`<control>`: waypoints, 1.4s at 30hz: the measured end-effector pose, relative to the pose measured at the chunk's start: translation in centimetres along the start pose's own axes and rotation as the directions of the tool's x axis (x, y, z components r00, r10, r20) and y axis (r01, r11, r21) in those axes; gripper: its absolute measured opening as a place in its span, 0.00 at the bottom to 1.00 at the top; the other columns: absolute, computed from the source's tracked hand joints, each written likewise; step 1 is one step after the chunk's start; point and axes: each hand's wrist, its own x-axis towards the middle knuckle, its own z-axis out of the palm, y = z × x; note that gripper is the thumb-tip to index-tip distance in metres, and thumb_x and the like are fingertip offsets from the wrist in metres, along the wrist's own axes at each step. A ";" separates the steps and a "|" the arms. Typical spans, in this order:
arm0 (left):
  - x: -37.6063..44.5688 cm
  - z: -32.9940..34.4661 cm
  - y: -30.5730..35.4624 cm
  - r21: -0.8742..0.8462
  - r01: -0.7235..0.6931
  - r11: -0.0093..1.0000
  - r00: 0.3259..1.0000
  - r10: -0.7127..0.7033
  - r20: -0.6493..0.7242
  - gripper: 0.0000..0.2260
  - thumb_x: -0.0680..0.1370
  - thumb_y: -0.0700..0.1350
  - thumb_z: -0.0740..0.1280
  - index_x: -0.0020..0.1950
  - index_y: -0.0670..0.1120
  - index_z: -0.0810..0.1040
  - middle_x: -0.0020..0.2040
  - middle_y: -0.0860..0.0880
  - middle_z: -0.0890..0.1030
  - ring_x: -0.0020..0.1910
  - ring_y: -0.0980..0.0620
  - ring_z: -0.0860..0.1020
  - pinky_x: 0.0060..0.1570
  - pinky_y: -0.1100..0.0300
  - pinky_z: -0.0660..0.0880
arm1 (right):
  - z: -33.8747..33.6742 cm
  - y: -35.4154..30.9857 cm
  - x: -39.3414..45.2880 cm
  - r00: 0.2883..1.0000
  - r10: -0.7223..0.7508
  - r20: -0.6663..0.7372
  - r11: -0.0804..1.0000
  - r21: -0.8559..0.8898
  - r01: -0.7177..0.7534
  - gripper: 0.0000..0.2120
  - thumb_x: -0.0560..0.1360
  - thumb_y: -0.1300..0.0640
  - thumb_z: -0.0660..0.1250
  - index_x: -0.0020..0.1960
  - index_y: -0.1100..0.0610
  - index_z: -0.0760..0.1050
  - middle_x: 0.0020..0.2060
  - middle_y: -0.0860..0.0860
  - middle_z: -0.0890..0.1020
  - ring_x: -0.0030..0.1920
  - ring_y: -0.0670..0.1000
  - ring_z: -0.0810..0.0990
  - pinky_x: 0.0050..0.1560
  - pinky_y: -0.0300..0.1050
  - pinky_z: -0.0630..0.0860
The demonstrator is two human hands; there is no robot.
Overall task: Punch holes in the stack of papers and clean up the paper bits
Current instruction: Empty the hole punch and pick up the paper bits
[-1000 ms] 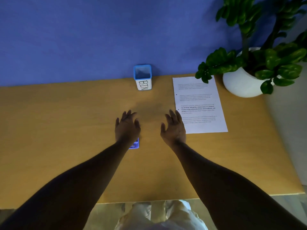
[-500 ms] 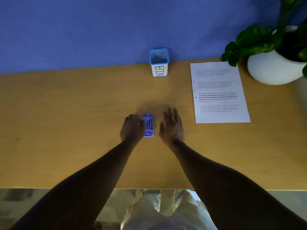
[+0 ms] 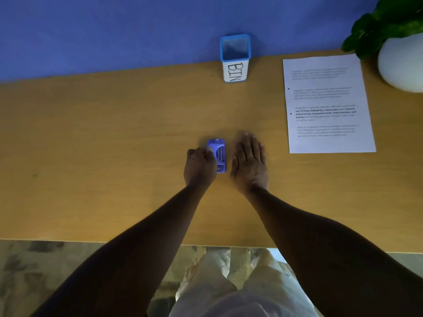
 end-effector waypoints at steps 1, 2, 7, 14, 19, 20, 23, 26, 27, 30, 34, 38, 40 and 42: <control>0.0 0.0 0.0 -0.025 0.006 1.000 1.000 -0.006 -0.004 0.19 0.84 0.52 0.54 0.59 0.41 0.78 0.59 0.41 0.77 0.50 0.46 0.75 0.46 0.59 0.64 | 0.2 0.0 -0.1 1.000 0.003 -0.003 1.000 0.004 -0.003 0.23 0.82 0.53 0.54 0.74 0.62 0.65 0.77 0.58 0.60 0.78 0.58 0.53 0.77 0.58 0.53; -0.1 0.0 0.0 -0.044 0.007 0.999 1.000 -0.007 -0.007 0.19 0.84 0.52 0.54 0.59 0.41 0.78 0.59 0.41 0.77 0.46 0.48 0.74 0.45 0.59 0.65 | 0.2 -0.1 0.0 1.000 -0.003 0.006 1.000 -0.007 0.003 0.23 0.82 0.53 0.55 0.74 0.62 0.65 0.77 0.57 0.59 0.78 0.58 0.53 0.77 0.58 0.53; 0.0 -0.2 -0.2 -0.073 -0.001 0.997 1.000 0.000 -0.005 0.19 0.84 0.52 0.55 0.60 0.40 0.78 0.60 0.42 0.77 0.50 0.45 0.76 0.45 0.57 0.67 | 0.3 0.0 0.0 1.000 0.004 -0.020 1.000 0.001 -0.004 0.23 0.81 0.54 0.56 0.73 0.62 0.67 0.77 0.58 0.61 0.78 0.59 0.55 0.76 0.59 0.54; 1.3 -2.5 -1.2 -0.103 0.001 0.995 0.996 -0.010 -0.085 0.17 0.83 0.50 0.57 0.59 0.41 0.80 0.61 0.41 0.77 0.54 0.42 0.78 0.48 0.55 0.70 | 0.5 0.1 0.0 1.000 0.010 -0.029 1.000 -0.020 -0.011 0.23 0.81 0.52 0.54 0.72 0.61 0.68 0.77 0.57 0.61 0.78 0.58 0.55 0.77 0.57 0.53; 3.6 -5.3 -3.0 -0.074 0.029 0.997 0.987 -0.040 -0.155 0.18 0.83 0.51 0.57 0.61 0.41 0.79 0.63 0.41 0.76 0.59 0.41 0.77 0.54 0.53 0.72 | 0.6 0.1 0.0 0.999 0.025 -0.021 0.999 -0.048 -0.026 0.24 0.81 0.51 0.52 0.73 0.60 0.67 0.77 0.56 0.61 0.78 0.57 0.55 0.77 0.56 0.52; 4.1 -5.9 -3.5 -0.062 0.035 0.997 0.986 -0.044 -0.164 0.18 0.83 0.51 0.57 0.61 0.41 0.79 0.64 0.41 0.76 0.60 0.40 0.77 0.55 0.53 0.72 | 0.6 0.1 0.0 0.999 0.027 -0.020 0.998 -0.052 -0.028 0.24 0.81 0.51 0.52 0.73 0.60 0.67 0.77 0.56 0.61 0.78 0.57 0.54 0.77 0.56 0.52; 5.5 -7.8 -4.9 -0.025 0.050 0.998 0.980 -0.053 -0.193 0.18 0.83 0.51 0.57 0.61 0.40 0.79 0.64 0.40 0.77 0.61 0.40 0.76 0.55 0.53 0.71 | 0.6 0.0 0.1 0.999 0.034 -0.012 0.997 -0.065 -0.035 0.25 0.81 0.50 0.51 0.74 0.60 0.66 0.77 0.56 0.60 0.78 0.57 0.53 0.78 0.55 0.51; 6.7 -9.6 -6.4 0.010 0.061 0.998 0.975 -0.058 -0.215 0.19 0.83 0.51 0.57 0.62 0.39 0.79 0.64 0.38 0.77 0.61 0.38 0.76 0.56 0.51 0.72 | 0.6 0.1 0.1 0.999 0.038 -0.003 0.996 -0.081 -0.038 0.25 0.82 0.50 0.51 0.75 0.60 0.64 0.78 0.56 0.59 0.79 0.56 0.52 0.78 0.54 0.50; 7.1 -10.1 -6.9 0.016 0.071 0.997 0.974 -0.066 -0.218 0.19 0.83 0.51 0.57 0.62 0.39 0.79 0.64 0.38 0.77 0.61 0.38 0.76 0.57 0.50 0.72 | 0.6 0.1 0.1 0.999 0.039 0.001 0.996 -0.083 -0.039 0.25 0.82 0.50 0.51 0.75 0.60 0.64 0.78 0.56 0.58 0.79 0.56 0.51 0.78 0.54 0.49; 7.9 -11.2 -8.1 0.036 0.097 0.995 0.973 -0.087 -0.214 0.20 0.82 0.51 0.56 0.62 0.38 0.79 0.63 0.37 0.77 0.60 0.37 0.76 0.56 0.50 0.72 | 0.6 0.1 0.0 0.999 0.038 0.000 0.996 -0.082 -0.038 0.25 0.82 0.50 0.52 0.75 0.60 0.64 0.78 0.56 0.58 0.79 0.56 0.51 0.78 0.54 0.49; 8.2 -11.6 -9.2 0.028 0.118 0.993 0.977 -0.111 -0.182 0.21 0.82 0.52 0.56 0.61 0.39 0.79 0.61 0.38 0.78 0.58 0.38 0.77 0.55 0.49 0.73 | 0.6 0.0 0.0 0.999 0.031 -0.017 0.997 -0.066 -0.032 0.25 0.81 0.50 0.52 0.74 0.61 0.65 0.78 0.56 0.59 0.79 0.57 0.53 0.78 0.54 0.50; 8.1 -11.3 -9.6 0.014 0.119 0.993 0.983 -0.116 -0.145 0.20 0.82 0.53 0.56 0.62 0.40 0.79 0.63 0.39 0.78 0.59 0.39 0.77 0.56 0.50 0.73 | 0.6 0.1 0.0 0.999 0.032 -0.013 0.997 -0.074 -0.033 0.25 0.81 0.50 0.51 0.74 0.60 0.65 0.78 0.56 0.59 0.79 0.57 0.52 0.78 0.55 0.50; 8.1 -11.1 -9.8 0.019 0.115 0.993 0.985 -0.111 -0.131 0.20 0.83 0.52 0.56 0.62 0.40 0.79 0.63 0.39 0.78 0.59 0.39 0.77 0.55 0.51 0.72 | 0.6 0.1 0.0 0.999 0.031 -0.018 0.997 -0.069 -0.032 0.25 0.81 0.50 0.51 0.74 0.60 0.66 0.78 0.56 0.59 0.79 0.57 0.53 0.78 0.55 0.50; 8.1 -10.9 -10.0 0.028 0.117 0.993 0.987 -0.113 -0.113 0.21 0.83 0.52 0.55 0.61 0.39 0.79 0.61 0.38 0.78 0.57 0.38 0.77 0.54 0.50 0.73 | 0.7 0.1 0.0 0.999 0.034 -0.022 0.998 -0.061 -0.035 0.25 0.81 0.50 0.52 0.73 0.61 0.67 0.77 0.56 0.60 0.78 0.57 0.53 0.78 0.55 0.51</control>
